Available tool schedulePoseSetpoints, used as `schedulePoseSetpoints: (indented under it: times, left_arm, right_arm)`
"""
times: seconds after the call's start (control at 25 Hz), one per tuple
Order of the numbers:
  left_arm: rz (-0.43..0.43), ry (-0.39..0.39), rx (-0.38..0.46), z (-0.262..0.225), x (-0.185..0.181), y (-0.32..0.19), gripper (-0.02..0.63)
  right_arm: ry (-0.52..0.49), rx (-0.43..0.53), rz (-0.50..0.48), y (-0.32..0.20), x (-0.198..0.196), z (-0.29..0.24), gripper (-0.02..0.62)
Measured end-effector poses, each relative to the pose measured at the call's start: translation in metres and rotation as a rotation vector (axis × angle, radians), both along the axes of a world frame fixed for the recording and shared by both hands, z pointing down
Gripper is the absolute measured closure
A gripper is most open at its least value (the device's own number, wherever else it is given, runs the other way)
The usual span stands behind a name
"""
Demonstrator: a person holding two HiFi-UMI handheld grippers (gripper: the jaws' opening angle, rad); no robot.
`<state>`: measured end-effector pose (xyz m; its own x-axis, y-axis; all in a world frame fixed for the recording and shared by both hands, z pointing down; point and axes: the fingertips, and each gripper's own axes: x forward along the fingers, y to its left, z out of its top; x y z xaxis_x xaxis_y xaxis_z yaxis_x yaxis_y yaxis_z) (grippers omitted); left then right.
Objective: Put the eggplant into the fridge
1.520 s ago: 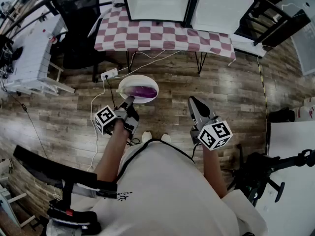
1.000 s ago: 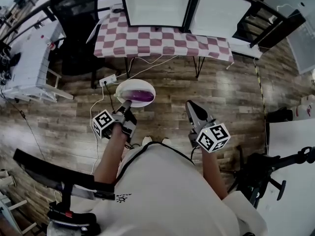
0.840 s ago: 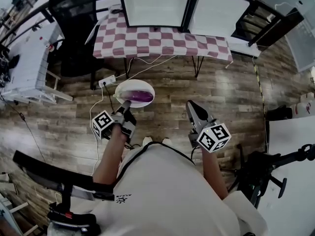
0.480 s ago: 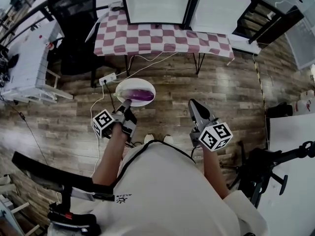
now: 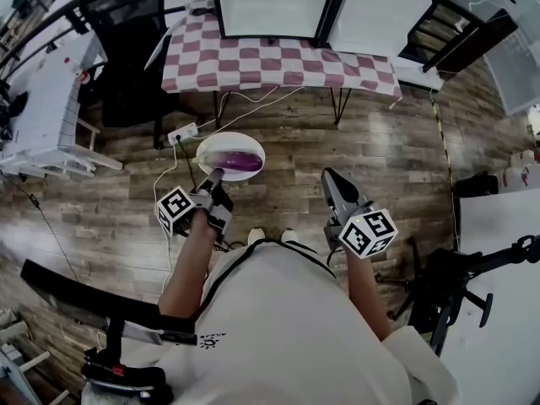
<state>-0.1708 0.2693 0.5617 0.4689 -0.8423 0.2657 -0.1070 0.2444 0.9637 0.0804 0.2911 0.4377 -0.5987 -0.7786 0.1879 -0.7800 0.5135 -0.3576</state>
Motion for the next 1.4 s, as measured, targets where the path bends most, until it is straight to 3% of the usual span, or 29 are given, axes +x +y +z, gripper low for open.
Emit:
schedulePoseSetpoints:
  times: [0.8,1.4]
  left_arm:
    - [0.018,0.005,0.008,0.010,-0.033,0.019,0.580]
    - [0.021,0.015,0.006,0.014,-0.015,-0.013,0.580]
  right_arm:
    - [0.031,-0.023,0.041,0.026,-0.024,0.003,0.589]
    - [0.034,-0.034,0.026,-0.008,-0.015,0.012,0.589]
